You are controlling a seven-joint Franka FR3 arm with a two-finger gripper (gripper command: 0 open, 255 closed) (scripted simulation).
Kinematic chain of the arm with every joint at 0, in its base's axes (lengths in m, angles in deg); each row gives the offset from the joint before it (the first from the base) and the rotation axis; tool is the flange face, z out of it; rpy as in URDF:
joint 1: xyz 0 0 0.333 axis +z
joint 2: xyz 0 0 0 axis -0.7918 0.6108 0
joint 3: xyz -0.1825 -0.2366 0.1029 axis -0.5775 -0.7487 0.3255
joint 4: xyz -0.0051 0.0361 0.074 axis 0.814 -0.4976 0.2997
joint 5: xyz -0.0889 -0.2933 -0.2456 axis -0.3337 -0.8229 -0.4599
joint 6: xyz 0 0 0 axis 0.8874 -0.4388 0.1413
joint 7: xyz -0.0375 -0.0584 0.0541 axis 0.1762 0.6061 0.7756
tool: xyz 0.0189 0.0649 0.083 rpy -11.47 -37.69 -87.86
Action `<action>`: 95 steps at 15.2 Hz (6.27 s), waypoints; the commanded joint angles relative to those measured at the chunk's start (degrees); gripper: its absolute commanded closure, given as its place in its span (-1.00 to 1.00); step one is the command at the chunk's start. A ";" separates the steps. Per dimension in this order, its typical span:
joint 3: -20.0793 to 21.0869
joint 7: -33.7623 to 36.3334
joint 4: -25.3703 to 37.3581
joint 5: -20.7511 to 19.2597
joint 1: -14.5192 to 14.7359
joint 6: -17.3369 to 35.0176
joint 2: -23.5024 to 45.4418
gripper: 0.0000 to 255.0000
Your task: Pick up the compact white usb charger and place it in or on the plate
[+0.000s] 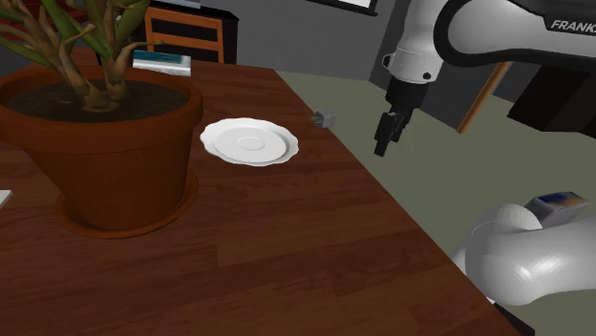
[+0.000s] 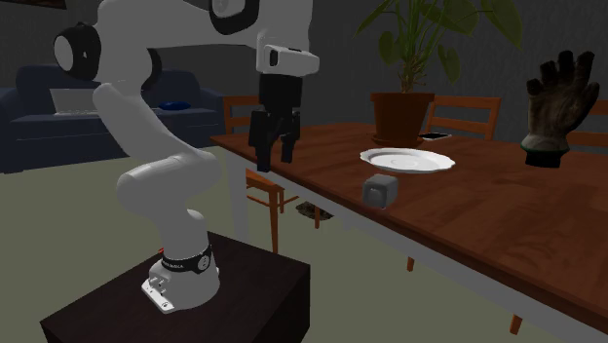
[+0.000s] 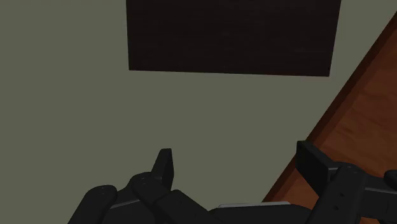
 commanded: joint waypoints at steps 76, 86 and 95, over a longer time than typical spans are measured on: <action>12.58 19.22 43.40 2.31 9.91 1.59 41.24 1.00; 12.49 19.11 34.24 2.66 9.92 9.53 39.96 1.00; 12.50 19.12 32.50 2.68 9.94 11.18 39.88 1.00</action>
